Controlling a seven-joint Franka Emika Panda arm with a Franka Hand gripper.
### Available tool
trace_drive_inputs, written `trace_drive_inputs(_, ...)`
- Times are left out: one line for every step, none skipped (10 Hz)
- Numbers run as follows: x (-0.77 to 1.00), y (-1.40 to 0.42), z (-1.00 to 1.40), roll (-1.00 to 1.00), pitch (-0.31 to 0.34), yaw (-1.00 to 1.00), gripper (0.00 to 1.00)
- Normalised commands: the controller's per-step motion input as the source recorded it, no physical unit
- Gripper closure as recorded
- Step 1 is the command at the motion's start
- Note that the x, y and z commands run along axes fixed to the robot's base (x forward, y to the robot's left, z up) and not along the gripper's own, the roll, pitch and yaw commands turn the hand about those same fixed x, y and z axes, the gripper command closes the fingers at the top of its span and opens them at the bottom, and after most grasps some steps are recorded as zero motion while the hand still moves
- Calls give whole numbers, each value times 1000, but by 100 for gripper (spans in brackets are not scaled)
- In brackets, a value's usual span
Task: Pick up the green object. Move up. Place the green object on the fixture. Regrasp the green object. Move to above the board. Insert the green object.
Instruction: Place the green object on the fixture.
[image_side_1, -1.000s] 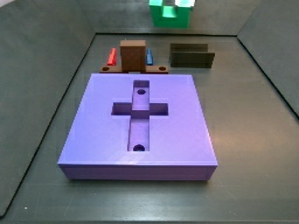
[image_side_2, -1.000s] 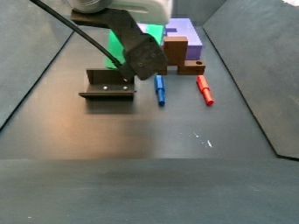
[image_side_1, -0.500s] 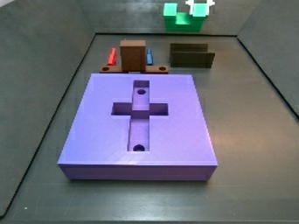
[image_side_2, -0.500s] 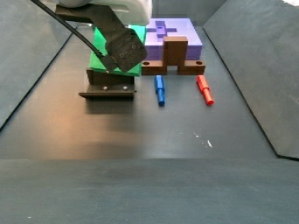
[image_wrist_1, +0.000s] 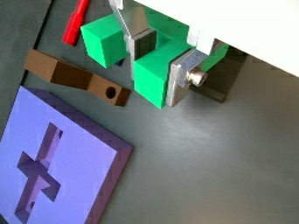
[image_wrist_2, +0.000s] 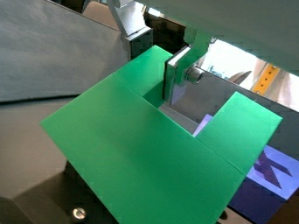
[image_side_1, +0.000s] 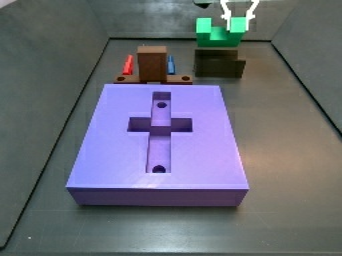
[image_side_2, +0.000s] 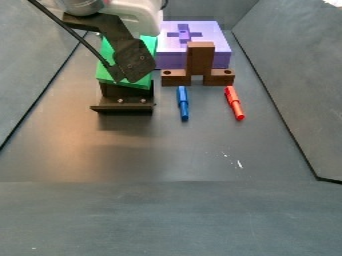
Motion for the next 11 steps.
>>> trace_drive_inputs(34,0,-163,29,-63,131,100)
trace_drive_inputs(634,-49,-189,0,-74,0,100)
trace_drive_inputs(1000,-146,-180,29,-31,0,100)
trace_drive_inputs(1000,-154,-203,69,0,0,100)
trace_drive_inputs(717,-3,-220,200,0,74,100)
trace_drive_inputs(60,0,-243,431,0,246,100)
trace_drive_inputs(-6,60,-303,120,-80,214,100)
trace_drive_inputs(-77,74,-326,-3,-166,217,100)
trace_drive_inputs(0,71,-291,-146,-160,243,100)
trace_drive_inputs(-34,126,-231,-77,-71,206,100)
trace_drive_inputs(0,174,-157,-146,-43,203,100)
